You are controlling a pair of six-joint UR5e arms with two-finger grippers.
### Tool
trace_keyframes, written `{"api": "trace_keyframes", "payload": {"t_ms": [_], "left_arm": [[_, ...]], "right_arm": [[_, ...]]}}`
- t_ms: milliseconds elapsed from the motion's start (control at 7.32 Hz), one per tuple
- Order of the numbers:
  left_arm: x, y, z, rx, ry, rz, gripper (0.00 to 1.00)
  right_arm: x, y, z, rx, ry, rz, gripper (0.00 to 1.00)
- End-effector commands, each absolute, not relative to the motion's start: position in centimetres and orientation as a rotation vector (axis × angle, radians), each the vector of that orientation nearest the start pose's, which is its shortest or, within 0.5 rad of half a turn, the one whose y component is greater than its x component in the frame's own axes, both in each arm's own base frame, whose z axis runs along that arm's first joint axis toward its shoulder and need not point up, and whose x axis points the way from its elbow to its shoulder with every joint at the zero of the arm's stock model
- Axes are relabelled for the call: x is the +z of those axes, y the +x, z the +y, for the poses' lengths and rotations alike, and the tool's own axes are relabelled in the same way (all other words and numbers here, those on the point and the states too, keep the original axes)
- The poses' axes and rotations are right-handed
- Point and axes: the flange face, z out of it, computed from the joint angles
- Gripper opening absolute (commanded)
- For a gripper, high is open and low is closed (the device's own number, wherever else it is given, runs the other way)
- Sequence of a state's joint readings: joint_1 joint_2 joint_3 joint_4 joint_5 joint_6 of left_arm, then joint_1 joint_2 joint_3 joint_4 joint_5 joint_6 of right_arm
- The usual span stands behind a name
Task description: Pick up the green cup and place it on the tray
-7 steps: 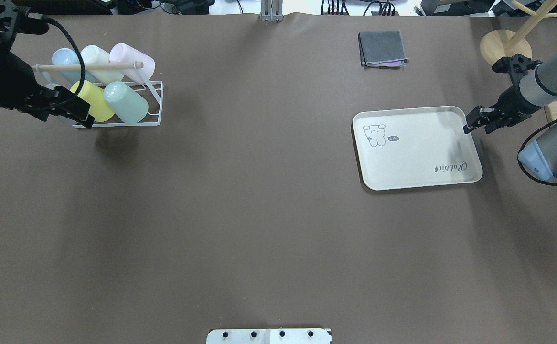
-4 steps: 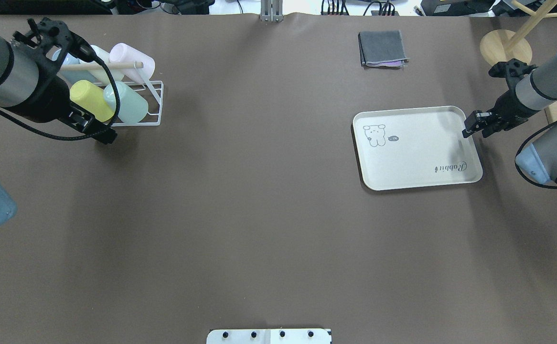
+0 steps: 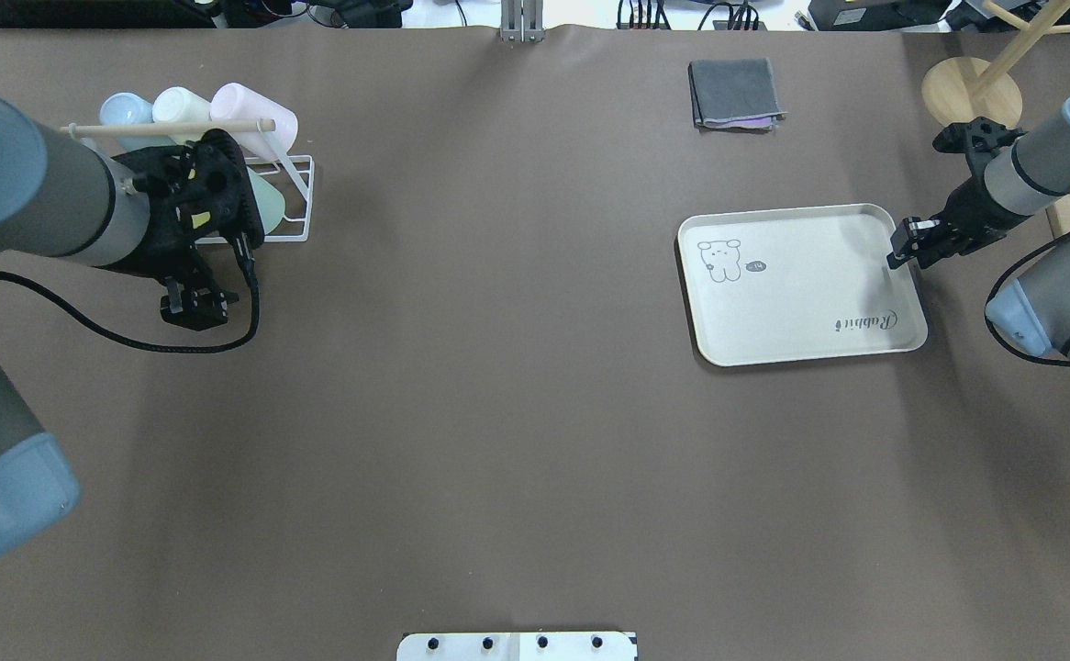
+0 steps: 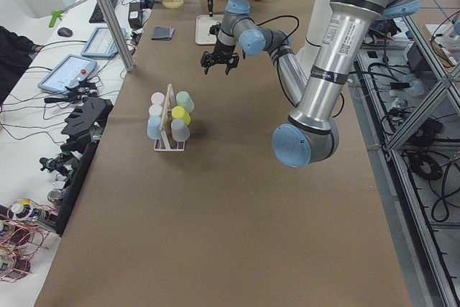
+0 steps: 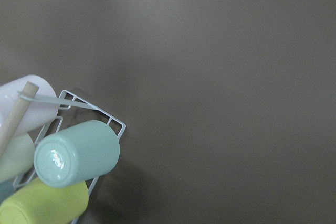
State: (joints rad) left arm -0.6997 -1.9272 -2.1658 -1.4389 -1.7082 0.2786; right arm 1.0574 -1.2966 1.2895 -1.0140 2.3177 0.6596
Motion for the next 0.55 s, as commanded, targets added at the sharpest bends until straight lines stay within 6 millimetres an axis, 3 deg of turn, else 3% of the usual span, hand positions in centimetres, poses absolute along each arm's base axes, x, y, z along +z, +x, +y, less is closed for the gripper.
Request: {"api": "trace_keyframes", "payload": {"t_ms": [0, 137, 273, 410], "left_arm": [[23.7, 35.4, -40.4, 1.391, 0.919, 0.014, 0.98], [24.0, 36.3, -40.4, 1.453, 0.943, -0.146, 0.98], [24.9, 37.7, -40.1, 1.504, 0.926, -0.180, 0.98], [25.4, 37.7, -40.8, 1.580, 0.911, -0.311, 0.98]], "right_arm": [[58.3, -25.4, -58.2, -0.071, 0.035, -0.895, 0.48], [58.0, -25.7, -58.6, -0.074, 0.036, -0.897, 0.48], [58.0, -25.8, -58.6, -0.074, 0.036, -0.897, 0.48], [58.1, -25.8, -58.6, -0.074, 0.035, -0.896, 0.48]]}}
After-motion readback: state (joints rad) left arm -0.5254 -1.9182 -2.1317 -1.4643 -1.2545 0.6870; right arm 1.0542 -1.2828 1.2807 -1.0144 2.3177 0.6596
